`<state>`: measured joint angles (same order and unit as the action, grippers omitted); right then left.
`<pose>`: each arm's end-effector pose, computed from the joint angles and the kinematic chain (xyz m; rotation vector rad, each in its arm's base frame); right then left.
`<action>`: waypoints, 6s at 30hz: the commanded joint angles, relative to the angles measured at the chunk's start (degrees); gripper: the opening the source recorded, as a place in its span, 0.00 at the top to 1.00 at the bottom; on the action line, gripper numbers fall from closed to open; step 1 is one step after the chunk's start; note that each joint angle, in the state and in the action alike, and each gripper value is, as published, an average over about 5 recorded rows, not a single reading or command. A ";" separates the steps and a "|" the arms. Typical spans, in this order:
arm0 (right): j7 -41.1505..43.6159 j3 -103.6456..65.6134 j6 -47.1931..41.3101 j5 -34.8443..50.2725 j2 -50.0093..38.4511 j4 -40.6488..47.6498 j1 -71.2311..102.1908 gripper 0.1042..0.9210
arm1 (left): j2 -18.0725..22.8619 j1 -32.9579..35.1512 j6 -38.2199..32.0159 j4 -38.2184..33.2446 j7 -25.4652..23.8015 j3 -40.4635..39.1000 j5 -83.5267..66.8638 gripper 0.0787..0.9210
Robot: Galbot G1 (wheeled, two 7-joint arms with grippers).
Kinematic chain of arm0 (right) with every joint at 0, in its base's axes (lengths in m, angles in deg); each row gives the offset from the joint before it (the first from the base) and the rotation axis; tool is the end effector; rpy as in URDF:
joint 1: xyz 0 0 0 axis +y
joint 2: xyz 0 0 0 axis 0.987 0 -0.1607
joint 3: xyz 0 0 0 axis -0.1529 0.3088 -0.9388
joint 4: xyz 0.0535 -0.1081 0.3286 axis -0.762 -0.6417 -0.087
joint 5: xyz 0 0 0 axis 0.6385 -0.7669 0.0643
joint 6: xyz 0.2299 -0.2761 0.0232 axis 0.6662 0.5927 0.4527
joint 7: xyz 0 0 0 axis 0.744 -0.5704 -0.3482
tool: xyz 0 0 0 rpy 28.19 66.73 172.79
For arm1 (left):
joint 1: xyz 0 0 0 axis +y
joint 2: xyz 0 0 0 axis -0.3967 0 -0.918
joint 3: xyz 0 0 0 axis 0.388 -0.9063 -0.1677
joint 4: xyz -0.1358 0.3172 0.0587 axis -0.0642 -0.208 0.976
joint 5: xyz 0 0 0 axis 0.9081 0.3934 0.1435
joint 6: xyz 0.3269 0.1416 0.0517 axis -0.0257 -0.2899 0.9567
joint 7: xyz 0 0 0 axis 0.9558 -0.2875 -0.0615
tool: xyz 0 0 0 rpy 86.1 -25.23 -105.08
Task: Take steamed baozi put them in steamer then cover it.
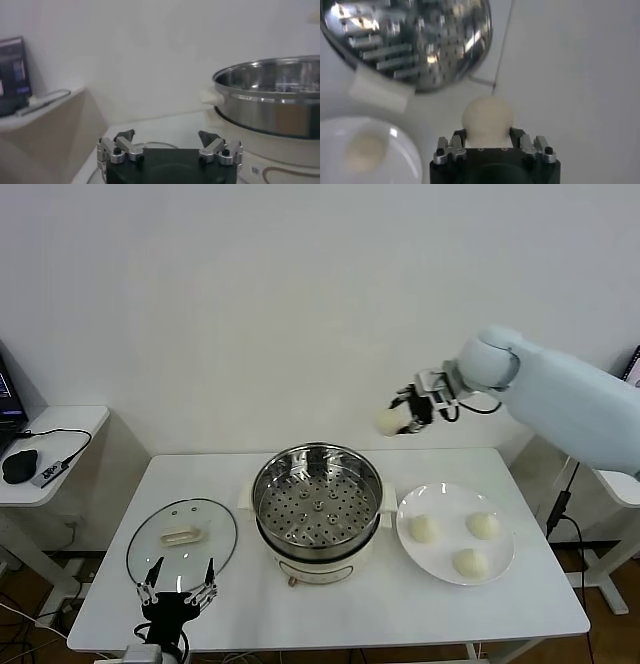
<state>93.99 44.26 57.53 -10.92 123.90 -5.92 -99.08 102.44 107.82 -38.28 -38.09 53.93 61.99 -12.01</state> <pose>0.5718 -0.0120 -0.0126 1.4919 -1.6199 1.7820 0.1314 0.0369 -0.2893 0.1502 -2.8841 -0.1550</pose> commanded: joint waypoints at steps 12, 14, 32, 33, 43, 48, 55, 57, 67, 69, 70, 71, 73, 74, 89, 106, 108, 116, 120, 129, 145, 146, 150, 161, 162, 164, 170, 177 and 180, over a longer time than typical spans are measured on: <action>-3.49 10.82 15.86 -6.85 19.46 7.73 0.85 0.44 | 1.12 0.73 0.71 0.00 1.57 1.09 -6.31 0.12; -3.87 11.08 18.05 -10.41 20.39 9.61 1.93 0.44 | 1.22 0.87 0.71 0.02 1.56 1.05 -6.06 0.12; -8.45 9.53 28.36 -24.85 23.24 17.07 7.55 0.44 | 1.66 1.29 0.72 -0.16 1.70 0.90 -5.02 0.12; -8.57 9.48 28.59 -25.18 23.38 17.24 7.67 0.44 | 1.66 1.28 0.72 -0.15 1.68 0.89 -4.98 0.12; -9.25 9.57 30.26 -26.02 24.41 18.08 7.96 0.40 | 1.57 1.40 0.79 -0.21 1.53 0.85 -4.54 0.12; -8.99 10.07 29.90 -24.59 23.67 16.85 6.32 0.24 | 1.61 1.43 0.87 -0.36 1.51 0.71 -4.40 0.12; -2.89 12.52 21.21 -11.74 17.82 5.88 -2.03 0.12 | 1.38 1.49 1.05 -1.31 1.28 0.42 -4.36 0.12; -0.82 12.83 16.78 -6.70 14.95 1.86 -4.39 0.12 | 1.23 1.48 1.10 -1.68 1.22 0.39 -4.38 0.12; 5.22 11.43 -3.81 7.56 -3.86 -14.87 -10.36 0.12 | 0.07 1.30 1.45 -2.55 0.68 -0.09 -4.22 0.12; 5.62 11.24 -6.50 7.25 -7.99 -17.21 -10.38 0.12 | -0.45 1.15 1.59 -2.67 0.55 -0.04 -4.28 0.12; 5.77 11.18 -7.77 6.80 -10.35 -18.24 -10.21 0.12 | -0.70 1.08 1.64 -2.73 0.50 -0.02 -4.33 0.12; 5.85 11.10 -8.67 6.18 -12.45 -18.99 -9.93 0.12 | -0.95 1.01 1.70 -2.79 0.43 0.00 -4.38 0.12; 6.02 10.61 -9.90 4.00 -17.23 -20.14 -8.63 0.12 | -1.36 0.90 1.76 -2.86 0.26 -0.01 -4.44 0.12; 6.06 10.17 -10.25 2.78 -19.49 -20.53 -7.60 0.12 | -1.50 0.85 1.76 -2.86 0.09 -0.04 -4.45 0.12; 3.27 -2.88 -10.08 -10.59 -24.90 -14.67 16.46 0.12 | -1.87 -0.16 1.67 -1.03 -1.92 -0.13 -3.56 0.12; 1.46 -10.53 -7.95 -17.38 -10.01 0.15 30.33 0.12 | -1.71 0.43 1.59 -0.47 -2.47 1.14 -2.94 0.12; 1.35 -10.59 -7.91 -17.53 -9.01 0.90 30.70 0.12 | -1.67 0.43 1.61 -0.51 -2.49 1.30 -2.92 0.12; 1.31 -10.51 -8.37 -17.70 -6.99 2.04 31.22 0.12 | -1.49 0.62 1.61 -0.43 -2.54 1.48 -2.79 0.12; 0.85 -10.68 -8.36 -17.76 -5.90 3.26 31.11 0.14 | -1.44 0.63 1.58 -0.39 -2.54 1.52 -2.78 0.12; 0.77 -10.85 -8.66 -18.22 -4.74 4.50 31.62 0.22 | -1.34 0.83 1.57 -0.31 -2.56 1.48 -2.58 0.12; 2.41 -10.73 -9.12 -17.41 -6.11 2.89 27.88 0.41 | -1.22 0.93 1.53 -0.93 -2.46 1.43 -2.52 0.12; 2.63 -10.47 -9.33 -16.91 -6.74 2.23 26.62 0.41 | -1.23 0.92 1.54 -0.99 -2.47 1.40 -2.52 0.12; 3.47 -8.33 -10.44 -13.93 -10.42 -1.27 20.08 0.39 | -1.38 0.76 1.59 -1.20 -2.51 1.25 -2.53 0.12; 3.67 7.25 -16.17 2.09 -13.99 -11.81 -7.99 0.38 | -1.84 0.27 1.64 -1.87 -2.55 0.49 -2.55 0.12; 3.46 8.43 -16.83 3.57 -13.29 -12.49 -9.97 0.38 | -1.88 0.27 1.64 -1.94 -2.56 0.44 -2.56 0.12; 2.62 10.35 -18.69 7.05 -10.99 -13.75 -13.38 0.38 | -1.94 0.20 1.66 -2.13 -2.55 0.39 -2.57 0.12; -1.89 12.28 -24.40 17.54 -1.23 -15.25 -15.98 0.38 | -2.06 0.07 1.68 -2.50 -2.51 0.69 -2.71 0.12; -8.58 9.48 -29.96 23.71 12.52 -11.07 -7.80 0.38 | -2.25 0.50 1.51 -2.79 -2.43 2.41 -2.55 0.12; -9.92 9.13 -30.83 23.59 17.35 -7.84 -4.77 0.38 | -2.37 0.72 1.49 -2.94 -2.42 3.13 -2.68 0.12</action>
<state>89.58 52.09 32.39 4.08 127.04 -16.78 -105.62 100.15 108.51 -36.77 -40.95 51.49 64.23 -14.71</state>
